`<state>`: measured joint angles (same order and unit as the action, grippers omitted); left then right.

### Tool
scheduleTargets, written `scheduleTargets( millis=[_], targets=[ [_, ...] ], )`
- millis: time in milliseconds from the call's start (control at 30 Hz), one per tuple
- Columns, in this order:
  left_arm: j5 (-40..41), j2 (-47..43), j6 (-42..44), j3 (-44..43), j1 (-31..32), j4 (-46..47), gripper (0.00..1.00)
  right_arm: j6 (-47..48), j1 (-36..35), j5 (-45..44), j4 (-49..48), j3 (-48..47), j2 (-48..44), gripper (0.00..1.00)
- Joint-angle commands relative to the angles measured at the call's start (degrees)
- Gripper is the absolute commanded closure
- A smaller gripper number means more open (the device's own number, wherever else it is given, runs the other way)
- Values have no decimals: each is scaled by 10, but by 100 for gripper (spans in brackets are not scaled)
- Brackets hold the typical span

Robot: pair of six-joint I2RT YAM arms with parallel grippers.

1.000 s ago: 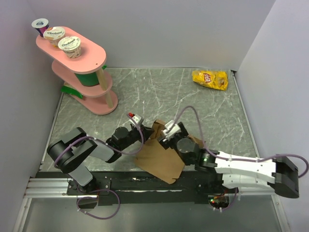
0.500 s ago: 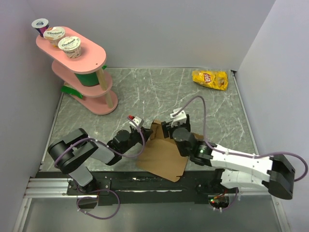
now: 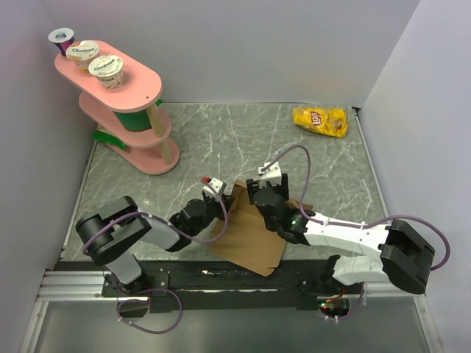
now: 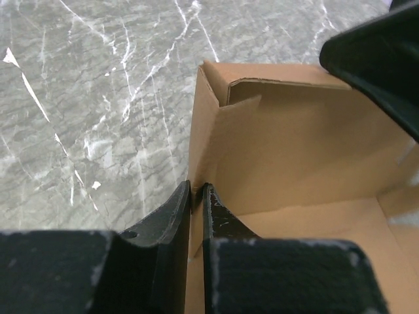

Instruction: Fold the paper box

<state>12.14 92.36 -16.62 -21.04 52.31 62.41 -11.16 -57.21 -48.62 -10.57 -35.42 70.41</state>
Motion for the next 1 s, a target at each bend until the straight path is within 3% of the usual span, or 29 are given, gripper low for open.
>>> scheduleTargets(
  millis=[0, 367, 567, 733, 967],
  targets=[
    [39, 13, -21, -34, 22, -34, 99, -37, -4, 31, 12, 35, -12, 23],
    [193, 56, -64, -110, 80, -132, 99, -87, -30, 44, 21, 62, -25, 25],
    [321, 77, -75, -148, 101, -215, 99, -101, -33, 50, 26, 73, -31, 26],
    [400, 101, -58, -148, 102, -227, 99, -121, -37, 49, 29, 84, -41, 27],
    [361, 89, -43, -119, 103, -186, 99, -128, -36, 65, 32, 79, -32, 26]
  ],
)
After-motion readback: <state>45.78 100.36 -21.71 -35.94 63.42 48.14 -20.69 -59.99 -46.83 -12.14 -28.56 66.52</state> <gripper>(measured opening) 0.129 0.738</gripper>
